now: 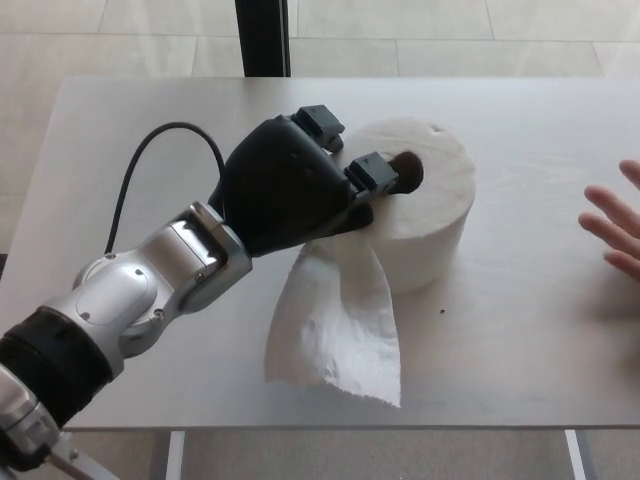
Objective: A toilet paper roll is kept in the middle of the desk infront of the robot. The robot places its left hand on the top of the toilet paper roll to hold it still and uses its right hand to tear off a piece of toilet paper from it and hands the paper to a person
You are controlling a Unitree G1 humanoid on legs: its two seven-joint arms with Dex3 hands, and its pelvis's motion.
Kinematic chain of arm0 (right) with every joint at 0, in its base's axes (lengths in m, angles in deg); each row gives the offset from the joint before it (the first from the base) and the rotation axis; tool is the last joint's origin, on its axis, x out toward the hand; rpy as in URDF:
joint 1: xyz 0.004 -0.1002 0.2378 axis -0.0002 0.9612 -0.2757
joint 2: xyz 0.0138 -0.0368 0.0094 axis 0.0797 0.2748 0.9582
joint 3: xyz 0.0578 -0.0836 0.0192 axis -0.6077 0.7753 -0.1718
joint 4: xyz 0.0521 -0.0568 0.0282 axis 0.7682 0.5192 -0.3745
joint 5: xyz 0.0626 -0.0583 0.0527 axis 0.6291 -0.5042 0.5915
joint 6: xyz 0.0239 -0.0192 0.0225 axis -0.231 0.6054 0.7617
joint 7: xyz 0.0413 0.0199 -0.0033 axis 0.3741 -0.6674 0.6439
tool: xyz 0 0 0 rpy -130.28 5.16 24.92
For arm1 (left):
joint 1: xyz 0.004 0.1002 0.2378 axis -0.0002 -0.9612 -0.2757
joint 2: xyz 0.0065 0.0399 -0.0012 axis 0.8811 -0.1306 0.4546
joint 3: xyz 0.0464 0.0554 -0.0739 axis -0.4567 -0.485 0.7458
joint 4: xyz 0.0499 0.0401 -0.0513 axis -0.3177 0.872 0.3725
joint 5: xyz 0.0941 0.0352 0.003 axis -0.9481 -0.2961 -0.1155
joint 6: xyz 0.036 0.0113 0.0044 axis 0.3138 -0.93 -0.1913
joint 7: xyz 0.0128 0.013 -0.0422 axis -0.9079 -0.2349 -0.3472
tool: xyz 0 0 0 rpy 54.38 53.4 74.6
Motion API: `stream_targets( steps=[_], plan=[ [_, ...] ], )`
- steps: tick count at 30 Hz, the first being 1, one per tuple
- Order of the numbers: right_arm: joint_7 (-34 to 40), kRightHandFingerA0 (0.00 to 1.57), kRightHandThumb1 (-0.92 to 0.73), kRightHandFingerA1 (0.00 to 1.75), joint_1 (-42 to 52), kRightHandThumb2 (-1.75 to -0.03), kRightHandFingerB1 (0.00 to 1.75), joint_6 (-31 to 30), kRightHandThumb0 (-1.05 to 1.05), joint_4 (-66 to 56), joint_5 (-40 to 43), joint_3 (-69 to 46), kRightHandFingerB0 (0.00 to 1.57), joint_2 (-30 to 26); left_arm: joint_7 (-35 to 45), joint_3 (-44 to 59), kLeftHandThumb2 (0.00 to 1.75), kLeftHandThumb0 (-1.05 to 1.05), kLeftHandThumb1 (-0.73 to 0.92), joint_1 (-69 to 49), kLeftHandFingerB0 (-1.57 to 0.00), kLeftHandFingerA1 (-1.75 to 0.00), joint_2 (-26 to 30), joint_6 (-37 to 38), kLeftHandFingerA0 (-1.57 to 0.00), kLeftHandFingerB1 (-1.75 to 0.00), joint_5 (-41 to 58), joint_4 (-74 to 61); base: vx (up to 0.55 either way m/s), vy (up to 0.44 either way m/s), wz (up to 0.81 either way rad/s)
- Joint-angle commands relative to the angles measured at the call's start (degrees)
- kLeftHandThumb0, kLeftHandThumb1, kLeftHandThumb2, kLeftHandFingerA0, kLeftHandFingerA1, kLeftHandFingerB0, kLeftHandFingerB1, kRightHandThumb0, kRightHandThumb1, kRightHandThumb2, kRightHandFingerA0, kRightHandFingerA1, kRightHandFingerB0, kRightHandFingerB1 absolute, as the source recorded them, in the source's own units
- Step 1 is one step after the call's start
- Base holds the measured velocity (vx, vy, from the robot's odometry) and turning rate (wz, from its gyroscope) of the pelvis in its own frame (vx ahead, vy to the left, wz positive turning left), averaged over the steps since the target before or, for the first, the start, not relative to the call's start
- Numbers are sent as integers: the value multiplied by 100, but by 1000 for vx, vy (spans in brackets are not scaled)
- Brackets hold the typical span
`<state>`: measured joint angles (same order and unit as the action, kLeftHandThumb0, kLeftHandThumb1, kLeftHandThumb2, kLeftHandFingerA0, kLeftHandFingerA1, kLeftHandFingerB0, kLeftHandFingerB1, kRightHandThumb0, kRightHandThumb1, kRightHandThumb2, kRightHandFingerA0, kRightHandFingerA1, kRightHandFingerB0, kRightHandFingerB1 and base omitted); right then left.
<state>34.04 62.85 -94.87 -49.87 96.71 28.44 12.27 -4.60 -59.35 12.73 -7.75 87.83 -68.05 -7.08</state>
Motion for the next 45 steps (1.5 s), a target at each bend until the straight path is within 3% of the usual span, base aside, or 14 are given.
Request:
stream_targets(
  steps=[1,3,6,8,13,14,21,24,25,26,27,29,30,45],
  plan=[
    [-1325,79,-62,169,-320,-58,86,479,-31,1228,-4936,2289,71,-1010,838,482,62,-50,75,-746,-67,-56,860,339,-67,-50,424,-557,0,0,0],
    [-1420,48,-59,91,-416,-58,34,-159,-49,1094,-5338,2560,45,-963,867,494,63,-51,77,-755,-67,-56,881,302,-67,-50,396,-593,0,0,0],
    [-1842,0,-40,26,-479,-81,44,-508,-60,772,-5414,2667,14,-1004,913,525,63,-51,77,-763,-66,-57,873,288,-66,-50,446,-611,0,0,0],
    [-1518,0,-43,0,-340,-72,33,-381,-74,591,-5065,2435,11,-1016,1038,556,63,-51,78,-811,-63,-58,874,243,-62,-49,512,-675,0,0,0],
    [-1174,0,-51,0,-123,-56,30,-84,-78,187,-4804,2123,4,-1220,1042,580,63,-50,77,-868,-63,-56,843,276,-63,-48,541,-662,0,0,0],
    [-976,0,-58,5,-164,-94,4,-231,-101,127,-5170,2182,9,-1243,1082,577,63,-50,78,-875,-63,-54,850,263,-64,-48,530,-662,0,0,0],
    [-755,0,-57,11,-122,-101,0,-546,-105,-470,-5058,1796,0,-1304,1322,724,63,-54,77,-956,-52,-52,809,149,-58,-44,652,-751,0,0,0],
    [-565,0,-54,12,1,-99,0,-340,-101,-681,-4914,1478,0,-1479,2297,914,64,-74,79,-790,-12,-44,648,-362,-8,-27,1002,-999,0,0,0],
    [-582,0,-57,8,14,-99,0,-390,-103,-737,-4902,1413,3,-1521,2880,1083,103,-90,68,-707,-10,-15,512,-737,0,-9,1356,-1237,0,0,0],
    [-652,0,-60,5,26,-99,0,-342,-104,-837,-4800,1310,9,-1564,3143,1217,73,-82,81,-590,0,-3,453,-927,0,-21,1524,-1368,0,0,0],
    [-742,0,-58,10,34,-98,4,-389,-102,-939,-4758,1251,8,-1606,3365,1307,107,-102,75,-439,0,-14,380,-1072,0,0,1664,-1389,0,0,0],
    [-733,0,-54,7,139,-95,9,-291,-100,-1126,-4598,1054,0,-1733,3631,1456,110,-105,77,-169,0,-17,263,-1225,0,0,1815,-1385,0,0,0],
    [-763,0,-58,9,157,-99,7,-304,-105,-1268,-4611,961,0,-1843,3936,1659,67,-89,90,253,0,0,171,-1419,0,0,2072,-1348,0,0,0],
    [-419,0,-60,17,1006,-101,4,-208,-104,-2137,-3813,-69,7,-2200,5010,3797,74,-99,92,2789,0,0,-122,-3091,0,0,4101,-938,0,0,0]
  ],
)
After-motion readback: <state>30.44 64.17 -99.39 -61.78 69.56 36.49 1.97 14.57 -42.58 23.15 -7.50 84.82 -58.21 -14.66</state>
